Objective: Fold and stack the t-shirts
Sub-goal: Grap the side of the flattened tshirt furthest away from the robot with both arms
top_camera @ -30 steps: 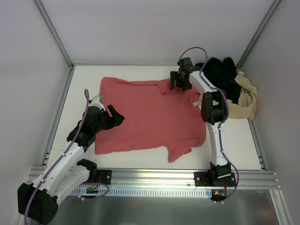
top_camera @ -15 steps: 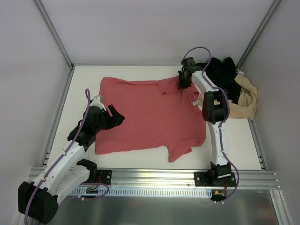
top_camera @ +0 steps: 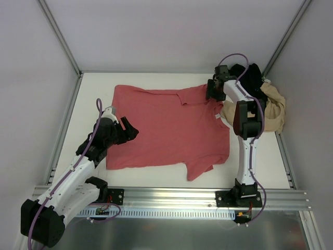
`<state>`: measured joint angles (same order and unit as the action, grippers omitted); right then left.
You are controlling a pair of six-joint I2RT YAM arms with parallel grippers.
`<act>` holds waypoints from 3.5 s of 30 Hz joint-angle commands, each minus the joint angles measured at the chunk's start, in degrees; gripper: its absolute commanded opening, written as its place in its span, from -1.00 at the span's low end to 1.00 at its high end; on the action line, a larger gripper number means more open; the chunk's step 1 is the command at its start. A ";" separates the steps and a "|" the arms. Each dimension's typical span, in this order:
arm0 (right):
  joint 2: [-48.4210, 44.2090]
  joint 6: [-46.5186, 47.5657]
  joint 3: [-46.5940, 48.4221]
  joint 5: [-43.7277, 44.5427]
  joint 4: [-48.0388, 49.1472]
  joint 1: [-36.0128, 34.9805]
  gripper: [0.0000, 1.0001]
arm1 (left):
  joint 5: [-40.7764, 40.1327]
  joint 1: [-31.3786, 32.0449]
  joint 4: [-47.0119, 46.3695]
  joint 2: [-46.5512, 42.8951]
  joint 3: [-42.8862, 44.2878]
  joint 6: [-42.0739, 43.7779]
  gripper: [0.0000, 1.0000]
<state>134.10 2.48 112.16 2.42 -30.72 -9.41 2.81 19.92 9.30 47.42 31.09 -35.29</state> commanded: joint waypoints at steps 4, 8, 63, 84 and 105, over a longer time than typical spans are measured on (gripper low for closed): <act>-8.68 -0.11 -3.53 3.38 1.89 3.87 0.25 | 1.06 0.38 -1.21 -0.31 -0.15 1.19 0.32; -9.03 -0.90 -2.82 1.63 1.72 4.05 0.25 | 0.88 0.38 -1.21 -0.22 -0.24 1.19 0.32; -1.92 -2.30 -0.10 0.05 -0.83 1.06 -0.36 | 0.00 0.29 -1.83 0.48 -1.65 1.54 0.31; -12.10 -2.30 -4.05 -0.04 1.01 1.32 -0.99 | -8.88 -0.15 -1.40 8.82 11.44 4.88 0.25; -15.45 -5.38 -6.87 -4.43 2.33 1.94 -0.99 | -5.03 -16.93 -11.84 49.04 39.46 9.00 0.23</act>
<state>120.97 -1.34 105.08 -0.21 -29.23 -7.79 -7.03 4.36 1.15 90.32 64.12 -30.30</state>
